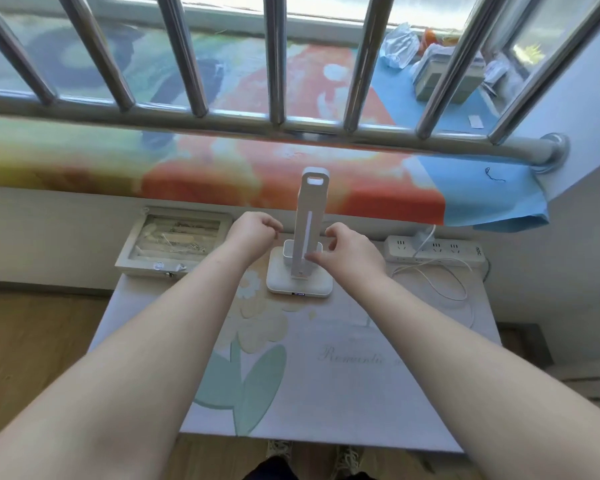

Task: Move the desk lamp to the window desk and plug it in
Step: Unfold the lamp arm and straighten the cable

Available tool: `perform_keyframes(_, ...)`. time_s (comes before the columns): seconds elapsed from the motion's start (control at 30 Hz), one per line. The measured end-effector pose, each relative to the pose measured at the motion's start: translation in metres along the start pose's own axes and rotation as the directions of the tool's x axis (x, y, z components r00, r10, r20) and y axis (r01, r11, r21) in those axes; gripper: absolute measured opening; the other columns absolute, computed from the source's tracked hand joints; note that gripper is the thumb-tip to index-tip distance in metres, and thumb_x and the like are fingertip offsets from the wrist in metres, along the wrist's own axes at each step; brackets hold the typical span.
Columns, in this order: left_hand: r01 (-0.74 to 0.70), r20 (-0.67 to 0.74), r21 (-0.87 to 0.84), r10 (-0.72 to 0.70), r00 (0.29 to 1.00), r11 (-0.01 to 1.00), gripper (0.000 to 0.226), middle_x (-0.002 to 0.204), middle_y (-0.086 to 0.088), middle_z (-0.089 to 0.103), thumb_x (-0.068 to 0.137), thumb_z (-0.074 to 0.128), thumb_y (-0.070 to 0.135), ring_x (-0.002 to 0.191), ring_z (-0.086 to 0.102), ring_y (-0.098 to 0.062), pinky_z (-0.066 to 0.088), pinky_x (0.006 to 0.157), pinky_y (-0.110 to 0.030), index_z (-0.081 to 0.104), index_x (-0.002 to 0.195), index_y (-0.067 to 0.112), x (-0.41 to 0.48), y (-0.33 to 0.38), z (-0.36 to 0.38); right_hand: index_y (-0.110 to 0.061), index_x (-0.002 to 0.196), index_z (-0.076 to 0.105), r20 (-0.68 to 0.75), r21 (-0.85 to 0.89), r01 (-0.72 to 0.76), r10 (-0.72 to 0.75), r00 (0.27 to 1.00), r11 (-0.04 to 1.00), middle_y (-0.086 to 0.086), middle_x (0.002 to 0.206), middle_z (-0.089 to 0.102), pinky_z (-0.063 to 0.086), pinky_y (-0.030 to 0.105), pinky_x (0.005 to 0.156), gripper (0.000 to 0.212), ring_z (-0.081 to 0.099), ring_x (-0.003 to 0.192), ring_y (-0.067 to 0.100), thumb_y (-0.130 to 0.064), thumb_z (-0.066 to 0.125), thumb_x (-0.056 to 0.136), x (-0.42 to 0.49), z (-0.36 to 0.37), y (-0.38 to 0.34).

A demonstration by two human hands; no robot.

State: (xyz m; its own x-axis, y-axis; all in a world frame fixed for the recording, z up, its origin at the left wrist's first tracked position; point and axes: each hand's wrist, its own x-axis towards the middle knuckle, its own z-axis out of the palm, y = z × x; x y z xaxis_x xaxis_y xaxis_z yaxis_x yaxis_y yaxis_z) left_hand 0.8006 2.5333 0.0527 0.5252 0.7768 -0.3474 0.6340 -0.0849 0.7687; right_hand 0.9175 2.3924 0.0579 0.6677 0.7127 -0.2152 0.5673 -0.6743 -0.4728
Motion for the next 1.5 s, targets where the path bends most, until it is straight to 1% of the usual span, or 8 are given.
perform_keyframes(0.17, -0.04, 0.044, -0.187, 0.049, 0.998, 0.982, 0.042, 0.095, -0.001, 0.07, 0.079, 0.04, -0.005, 0.076, 0.059, -0.016, 0.047, 0.076, -0.029, 0.07, 0.091, 0.02, 0.007, 0.018, -0.008, -0.029, 0.092, 0.049, -0.099, 0.007, -0.005, 0.006, 0.995, 1.0, -0.011, 0.091, 0.062, 0.039, 0.03, 0.058, 0.044, 0.062, 0.088, 0.017, -0.062, 0.067, 0.07, -0.004, 0.007, -0.021)
perform_keyframes(0.37, -0.09, 0.142, -0.184, 0.117, 0.983, 0.979, 0.048, 0.101, 0.008, 0.071, 0.081, 0.041, -0.004, 0.087, 0.061, -0.012, 0.045, 0.079, -0.027, 0.073, 0.096, 0.028, 0.006, 0.024, -0.011, -0.023, 0.108, 0.054, -0.131, -0.068, -0.067, 0.057, 0.99, 0.995, -0.002, 0.104, 0.067, 0.038, 0.031, 0.063, 0.055, 0.064, 0.099, 0.022, -0.065, 0.064, 0.073, -0.005, 0.009, -0.036)
perform_keyframes(0.53, -0.099, 0.179, -0.211, 0.138, 0.974, 0.972, 0.053, 0.092, 0.01, 0.073, 0.077, 0.037, -0.007, 0.086, 0.062, -0.014, 0.045, 0.065, -0.02, 0.076, 0.091, 0.026, -0.001, 0.029, -0.008, -0.018, 0.114, 0.051, -0.123, -0.11, -0.089, 0.076, 0.989, 0.99, 0.003, 0.108, 0.067, 0.037, 0.032, 0.066, 0.061, 0.064, 0.103, 0.025, -0.064, 0.063, 0.076, -0.003, 0.009, -0.04)
perform_keyframes(0.93, -0.069, 0.194, -0.253, 0.121, 0.974, 0.965, 0.054, 0.104, -0.002, 0.073, 0.076, 0.038, -0.013, 0.097, 0.062, -0.018, 0.045, 0.072, -0.021, 0.075, 0.104, 0.014, -0.012, 0.031, -0.011, -0.025, 0.104, 0.06, -0.153, -0.154, -0.042, 0.018, 0.988, 0.987, -0.002, 0.095, 0.07, 0.041, 0.034, 0.075, 0.046, 0.066, 0.094, 0.024, -0.059, 0.053, 0.074, 0.002, 0.007, -0.037)
perform_keyframes(1.2, -0.074, 0.16, -0.196, 0.107, 0.981, 0.978, 0.05, 0.102, -0.007, 0.074, 0.078, 0.036, -0.012, 0.099, 0.064, -0.019, 0.045, 0.066, -0.016, 0.076, 0.099, 0.008, -0.02, 0.033, -0.013, -0.03, 0.095, 0.058, -0.003, -0.143, -0.025, 0.024, 1.0, 0.989, -0.008, 0.079, 0.063, 0.038, 0.03, 0.064, 0.036, 0.059, 0.076, 0.024, -0.047, 0.053, 0.064, 0.004, -0.007, -0.033)
perform_keyframes(1.3, -0.078, 0.143, -0.201, 0.108, 0.984, 0.976, 0.045, 0.09, -0.004, 0.075, 0.076, 0.04, -0.011, 0.085, 0.065, -0.014, 0.045, 0.059, -0.01, 0.078, 0.091, 0.007, -0.022, 0.032, -0.011, -0.031, 0.094, 0.056, 0.076, -0.134, 0.011, -0.001, 0.997, 0.991, -0.01, 0.079, 0.063, 0.038, 0.03, 0.063, 0.034, 0.061, 0.077, 0.022, -0.045, 0.053, 0.063, 0.002, -0.017, -0.03)
perform_keyframes(1.4, -0.102, 0.141, -0.179, 0.128, 0.982, 0.979, 0.036, 0.079, 0.003, 0.074, 0.074, 0.05, -0.007, 0.067, 0.058, -0.004, 0.045, 0.069, -0.018, 0.079, 0.079, 0.014, -0.023, 0.03, -0.009, -0.03, 0.092, 0.056, 0.159, -0.133, 0.048, -0.027, 0.987, 0.99, -0.01, 0.081, 0.063, 0.039, 0.031, 0.062, 0.03, 0.062, 0.08, 0.02, -0.042, 0.058, 0.065, 0.004, -0.027, -0.027)
perform_keyframes(1.5, -0.122, 0.133, -0.173, 0.146, 0.98, 0.977, 0.025, 0.08, 0.004, 0.074, 0.074, 0.061, -0.001, 0.076, 0.062, -0.008, 0.05, 0.08, -0.026, 0.078, 0.075, 0.018, -0.027, 0.03, -0.005, -0.027, 0.098, 0.056, 0.204, -0.113, 0.072, -0.048, 0.978, 0.991, -0.007, 0.089, 0.064, 0.049, 0.033, 0.066, 0.035, 0.063, 0.085, 0.019, -0.036, 0.066, 0.066, 0.008, -0.037, -0.023)
